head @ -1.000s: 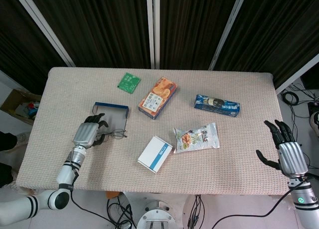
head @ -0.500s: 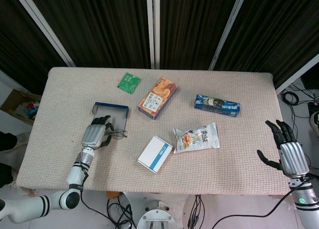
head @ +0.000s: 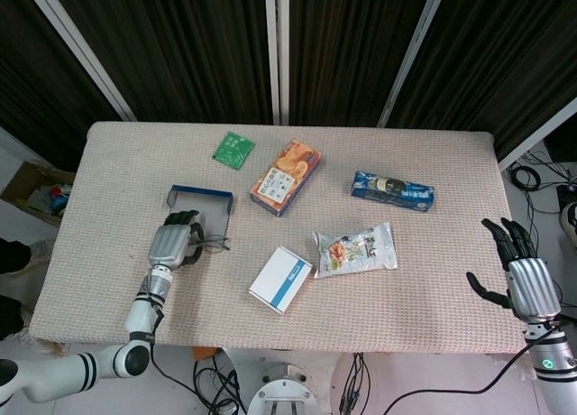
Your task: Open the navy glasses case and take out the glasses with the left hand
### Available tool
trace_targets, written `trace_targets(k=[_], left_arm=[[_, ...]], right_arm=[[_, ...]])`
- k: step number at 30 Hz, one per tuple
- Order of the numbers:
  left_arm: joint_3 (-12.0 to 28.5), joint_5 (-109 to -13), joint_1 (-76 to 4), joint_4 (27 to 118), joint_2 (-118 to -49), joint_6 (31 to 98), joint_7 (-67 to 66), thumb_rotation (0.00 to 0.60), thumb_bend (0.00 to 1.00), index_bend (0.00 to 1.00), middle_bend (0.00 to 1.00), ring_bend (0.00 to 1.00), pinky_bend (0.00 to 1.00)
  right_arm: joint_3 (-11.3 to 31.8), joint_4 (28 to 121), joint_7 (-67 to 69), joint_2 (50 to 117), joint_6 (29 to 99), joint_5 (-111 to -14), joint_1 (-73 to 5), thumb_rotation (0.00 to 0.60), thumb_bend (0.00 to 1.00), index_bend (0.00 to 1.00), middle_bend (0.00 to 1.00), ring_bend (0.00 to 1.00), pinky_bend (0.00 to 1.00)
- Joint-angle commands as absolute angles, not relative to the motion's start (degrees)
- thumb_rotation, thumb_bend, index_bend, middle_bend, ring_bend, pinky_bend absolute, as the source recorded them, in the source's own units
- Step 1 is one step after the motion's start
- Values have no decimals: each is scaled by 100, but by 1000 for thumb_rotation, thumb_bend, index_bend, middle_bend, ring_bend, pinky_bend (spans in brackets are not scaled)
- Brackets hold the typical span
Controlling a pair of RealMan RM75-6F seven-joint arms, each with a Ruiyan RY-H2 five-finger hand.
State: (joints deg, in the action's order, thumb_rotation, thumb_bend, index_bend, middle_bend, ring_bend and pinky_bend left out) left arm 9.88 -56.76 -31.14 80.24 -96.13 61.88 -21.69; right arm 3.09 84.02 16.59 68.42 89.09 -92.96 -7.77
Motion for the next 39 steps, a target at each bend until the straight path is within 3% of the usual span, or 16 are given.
trace_targets(k=[1,13,25,33,39], left_arm=[[1000,-5645,-3120,8006,-9624,6179,-2177,600,373,502,155,95,116],[1020,-5594,-3131,7988,-9642,6059,-2028,600,385,544,173,95,117],[972,-5847,-3051,8038,-9563,6165,-1749,600,534,620,209,95,119],[692,-6500,-2855,8658,-9185,6494,-1608,600,541,639,219,95,120],[476,-6718,-2870,9195,-8936,6389,-1820,600,541,641,218,95,120]], right_arm=[[307,8396,1664,6847,8903,-9293,-778,600,226,23,147,0,53],[303,8403,1669,6845,8909,-9287,-769,600,225,23,149,0,53],[305,8397,1708,6834,8920,-9286,-763,600,223,23,149,0,53],[306,8403,1717,6825,8923,-9316,-780,600,220,23,150,0,53],[286,8371,1746,6849,8923,-9323,-771,600,219,23,150,0,53]])
